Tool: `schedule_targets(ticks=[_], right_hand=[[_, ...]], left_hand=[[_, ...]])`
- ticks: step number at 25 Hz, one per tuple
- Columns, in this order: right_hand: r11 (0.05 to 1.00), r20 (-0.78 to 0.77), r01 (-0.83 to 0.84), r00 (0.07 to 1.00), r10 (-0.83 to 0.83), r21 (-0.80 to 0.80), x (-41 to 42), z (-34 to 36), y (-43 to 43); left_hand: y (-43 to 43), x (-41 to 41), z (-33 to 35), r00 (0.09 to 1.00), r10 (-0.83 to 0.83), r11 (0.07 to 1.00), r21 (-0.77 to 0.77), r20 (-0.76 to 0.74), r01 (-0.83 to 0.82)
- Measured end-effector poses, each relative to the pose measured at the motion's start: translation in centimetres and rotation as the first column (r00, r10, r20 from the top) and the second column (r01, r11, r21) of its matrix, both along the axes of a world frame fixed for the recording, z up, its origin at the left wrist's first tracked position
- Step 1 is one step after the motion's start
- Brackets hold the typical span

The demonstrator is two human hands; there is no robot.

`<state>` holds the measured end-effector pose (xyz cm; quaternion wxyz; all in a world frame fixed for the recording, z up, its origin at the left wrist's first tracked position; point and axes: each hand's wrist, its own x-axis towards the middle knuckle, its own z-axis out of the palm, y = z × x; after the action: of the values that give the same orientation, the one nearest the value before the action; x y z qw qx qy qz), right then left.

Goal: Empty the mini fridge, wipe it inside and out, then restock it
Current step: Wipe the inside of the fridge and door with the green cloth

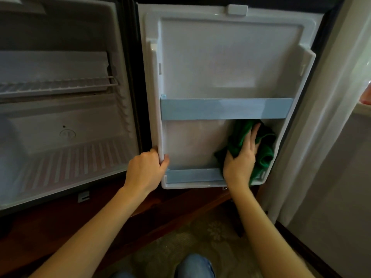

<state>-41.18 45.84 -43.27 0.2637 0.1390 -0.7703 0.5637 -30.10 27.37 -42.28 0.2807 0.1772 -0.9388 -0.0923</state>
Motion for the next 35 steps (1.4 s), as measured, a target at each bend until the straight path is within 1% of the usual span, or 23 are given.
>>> schedule_targets(ticks=[1,2,3,4,5,6,7,8,9,11,13,16,17,21,23,25,26,28,29,31,33,34,35], right_hand=[[0.975,0.079,-0.023,0.996,0.041,-0.22,0.7,0.7,-0.6],[0.874,0.176,-0.021,0.977,0.121,-0.486,1.4,1.6,-0.9],[0.683,0.246,0.006,0.935,0.255,-0.731,2.2,2.5,-0.9],[0.463,0.254,0.037,0.873,0.417,-0.886,3.1,3.2,-0.8],[0.299,0.206,0.037,0.804,0.558,-0.953,4.2,4.0,-0.9],[0.241,0.163,0.002,0.741,0.652,-0.971,5.4,5.1,-1.4],[0.255,0.153,-0.048,0.688,0.71,-0.966,6.2,6.4,-2.3],[0.275,0.152,-0.083,0.665,0.731,-0.958,6.8,7.6,-3.6],[0.278,0.162,-0.068,0.672,0.723,-0.958,7.0,8.8,-5.0],[0.265,0.215,0.048,0.728,0.651,-0.963,7.1,10.8,-7.4],[0.26,0.274,0.14,0.745,0.608,-0.956,6.9,11.6,-8.7],[0.315,0.347,0.173,0.664,0.662,-0.933,7.0,10.4,-9.3],[0.339,0.37,0.176,0.632,0.681,-0.924,7.0,9.9,-9.5],[0.392,0.382,0.109,0.558,0.737,-0.914,7.3,8.8,-9.1],[0.483,0.397,-0.022,0.539,0.743,-0.875,7.6,8.3,-8.2],[0.588,0.422,-0.198,0.524,0.74,-0.784,7.5,7.6,-6.7],[0.623,0.448,-0.255,0.503,0.739,-0.74,7.4,7.1,-5.6],[0.678,0.518,-0.273,0.473,0.712,-0.683,7.1,5.9,-2.9],[0.705,0.548,-0.253,0.478,0.686,-0.663,6.9,5.1,-1.6],[0.728,0.543,-0.184,0.552,0.632,-0.66,7.3,3.6,0.5],[0.682,0.411,-0.156,0.695,0.59,-0.715,7.4,3.1,0.5],[0.69,0.319,-0.209,0.769,0.553,-0.693,7.4,3.3,-0.3],[0.755,0.25,-0.279,0.828,0.503,-0.594,7.1,3.5,-1.6]], left_hand=[[0.1,0.0,0.0,1.0,0.007,1.0,-0.005,0.002,-0.007],[0.2,-0.1,0.0,1.0,0.013,1.0,-0.01,0.007,-0.013],[0.4,-0.1,0.0,1.0,0.016,1.0,-0.011,0.011,-0.016],[0.5,-0.1,0.1,1.0,0.018,1.0,-0.004,0.011,-0.018],[0.6,0.0,0.1,1.0,0.015,1.0,0.004,0.009,-0.015],[0.6,0.1,0.2,1.0,0.007,1.0,0.018,0.007,-0.007],[0.6,0.3,0.2,1.0,-0.005,0.999,0.041,0.006,0.005],[0.6,0.5,0.1,1.0,-0.013,0.997,0.071,0.01,0.012],[0.6,0.6,0.1,1.0,-0.015,0.994,0.104,0.017,0.013],[0.5,0.6,0.0,1.0,-0.012,0.987,0.16,0.016,0.009],[0.9,0.4,0.0,1.0,-0.021,0.976,0.218,-0.01,0.023],[1.3,0.0,0.1,0.998,-0.04,0.935,0.349,-0.044,0.053],[1.4,0.0,0.1,0.999,-0.04,0.937,0.345,-0.029,0.047],[1.3,0.1,-0.2,0.997,-0.016,0.988,0.156,0.072,0.005],[1.1,0.1,-0.5,0.997,-0.041,0.996,0.087,0.06,0.036],[1.1,0.3,-0.2,0.998,-0.047,0.999,0.012,0.052,0.047],[1.1,0.3,-0.1,0.998,-0.037,0.999,-0.006,0.055,0.037],[1.3,0.1,0.2,0.999,0.021,1.0,0.0,0.042,-0.021],[1.3,0.0,0.2,0.999,0.048,0.999,0.008,0.017,-0.048],[1.5,-0.1,0.0,0.998,0.062,0.998,0.013,-0.008,-0.062],[1.5,-0.2,-0.2,0.998,0.055,0.998,0.024,-0.008,-0.055],[1.4,-0.2,-0.2,0.998,0.057,0.998,0.029,-0.004,-0.057],[1.4,-0.1,-0.1,0.998,0.061,0.997,0.035,0.007,-0.062]])
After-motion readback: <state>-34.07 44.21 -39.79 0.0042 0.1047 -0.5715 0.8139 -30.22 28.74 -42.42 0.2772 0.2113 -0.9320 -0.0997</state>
